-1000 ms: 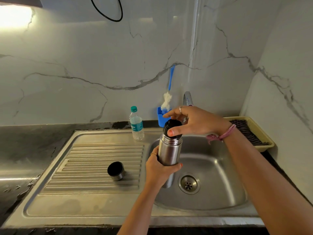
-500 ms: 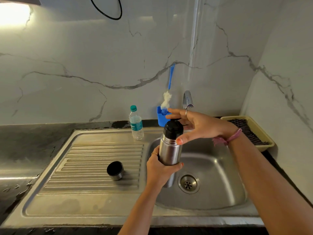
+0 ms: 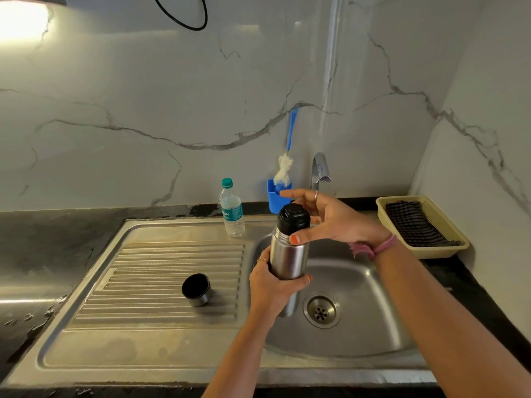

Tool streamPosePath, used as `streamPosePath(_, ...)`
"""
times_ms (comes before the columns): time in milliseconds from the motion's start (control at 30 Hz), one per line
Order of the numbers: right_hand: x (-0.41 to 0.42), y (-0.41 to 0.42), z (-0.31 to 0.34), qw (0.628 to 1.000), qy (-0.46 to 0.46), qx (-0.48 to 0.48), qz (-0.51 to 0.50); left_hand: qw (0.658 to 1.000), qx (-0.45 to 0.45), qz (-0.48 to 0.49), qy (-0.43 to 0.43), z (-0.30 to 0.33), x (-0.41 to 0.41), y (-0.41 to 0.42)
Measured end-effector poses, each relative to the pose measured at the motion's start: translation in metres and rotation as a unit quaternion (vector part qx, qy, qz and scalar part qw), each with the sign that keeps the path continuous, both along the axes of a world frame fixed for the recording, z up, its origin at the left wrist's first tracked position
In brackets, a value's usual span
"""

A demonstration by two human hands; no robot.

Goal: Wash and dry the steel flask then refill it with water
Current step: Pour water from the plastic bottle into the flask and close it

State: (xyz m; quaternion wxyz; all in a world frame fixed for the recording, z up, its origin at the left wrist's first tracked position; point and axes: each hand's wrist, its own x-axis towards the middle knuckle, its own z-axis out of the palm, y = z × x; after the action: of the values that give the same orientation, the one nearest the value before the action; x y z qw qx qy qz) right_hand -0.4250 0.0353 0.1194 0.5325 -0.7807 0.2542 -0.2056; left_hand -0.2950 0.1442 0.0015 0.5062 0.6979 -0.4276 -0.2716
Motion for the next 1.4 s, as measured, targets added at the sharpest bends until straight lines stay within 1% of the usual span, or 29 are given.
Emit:
streamPosePath(67, 0.009, 0.004, -0.004, 0.999, 0.0, -0.01, -0.048, 1.0, 0.002, -0.002, 0.003, -0.001, 0.0, 0.0)
streamPosePath(100, 0.01, 0.003, -0.006, 0.998, 0.009, -0.013, -0.053, 1.0, 0.003, -0.002, 0.003, -0.002, 0.0, 0.0)
streamPosePath(133, 0.01, 0.002, -0.008, 0.999, 0.023, -0.012, -0.036, 1.0, 0.002, -0.004, 0.004, -0.001, 0.0, 0.0)
streamPosePath(200, 0.004, -0.002, -0.011, 0.998, 0.051, -0.001, 0.032, 1.0, 0.0, -0.005, 0.009, -0.001, -0.001, 0.0)
streamPosePath(233, 0.001, -0.004, -0.012, 0.997, 0.048, 0.012, 0.059, 1.0, -0.002, -0.005, 0.011, -0.001, -0.001, 0.0)
streamPosePath(300, -0.006, -0.006, -0.014, 0.996, 0.003, 0.042, 0.078, 1.0, -0.005, -0.006, 0.012, -0.001, -0.001, 0.001)
streamPosePath(400, -0.002, -0.003, -0.016, 0.997, -0.046, 0.06, 0.028, 1.0, -0.007, -0.005, 0.014, -0.002, -0.001, 0.001)
streamPosePath(467, 0.007, 0.0, -0.02, 0.996, -0.062, 0.055, -0.027, 1.0, -0.008, -0.004, 0.018, -0.003, -0.001, 0.0)
streamPosePath(533, 0.013, 0.0, -0.026, 0.995, -0.07, 0.051, -0.052, 1.0, -0.008, -0.006, 0.02, -0.003, -0.002, 0.0)
streamPosePath(600, 0.011, -0.001, -0.028, 0.995, -0.069, 0.071, -0.026, 1.0, -0.007, -0.009, 0.021, -0.002, -0.003, 0.0)
streamPosePath(700, 0.001, -0.006, -0.026, 0.988, -0.068, 0.124, 0.064, 1.0, -0.008, -0.015, 0.025, -0.002, -0.003, 0.0)
streamPosePath(767, -0.001, -0.006, -0.026, 0.985, -0.086, 0.131, 0.075, 1.0, -0.008, -0.014, 0.024, -0.003, -0.003, 0.0)
streamPosePath(867, 0.003, -0.002, -0.03, 0.984, -0.12, 0.135, 0.011, 0.999, -0.01, -0.011, 0.03, -0.004, -0.003, 0.0)
streamPosePath(967, 0.009, 0.004, -0.037, 0.982, -0.138, 0.098, -0.086, 0.999, -0.009, -0.008, 0.031, -0.006, -0.002, -0.001)
streamPosePath(1100, 0.02, 0.015, -0.039, 0.959, -0.171, 0.115, -0.196, 0.999, -0.003, -0.013, 0.031, -0.009, -0.002, -0.003)
streamPosePath(1267, 0.028, 0.028, -0.04, 0.932, -0.191, 0.123, -0.283, 0.999, -0.01, -0.006, 0.03, -0.012, -0.007, -0.005)
streamPosePath(1333, 0.031, 0.035, -0.04, 0.921, -0.192, 0.109, -0.321, 0.999, -0.014, -0.006, 0.034, -0.012, -0.009, -0.006)
streamPosePath(1400, 0.035, 0.042, -0.042, 0.91, -0.179, 0.074, -0.367, 0.999, -0.013, -0.007, 0.04, -0.015, -0.011, -0.007)
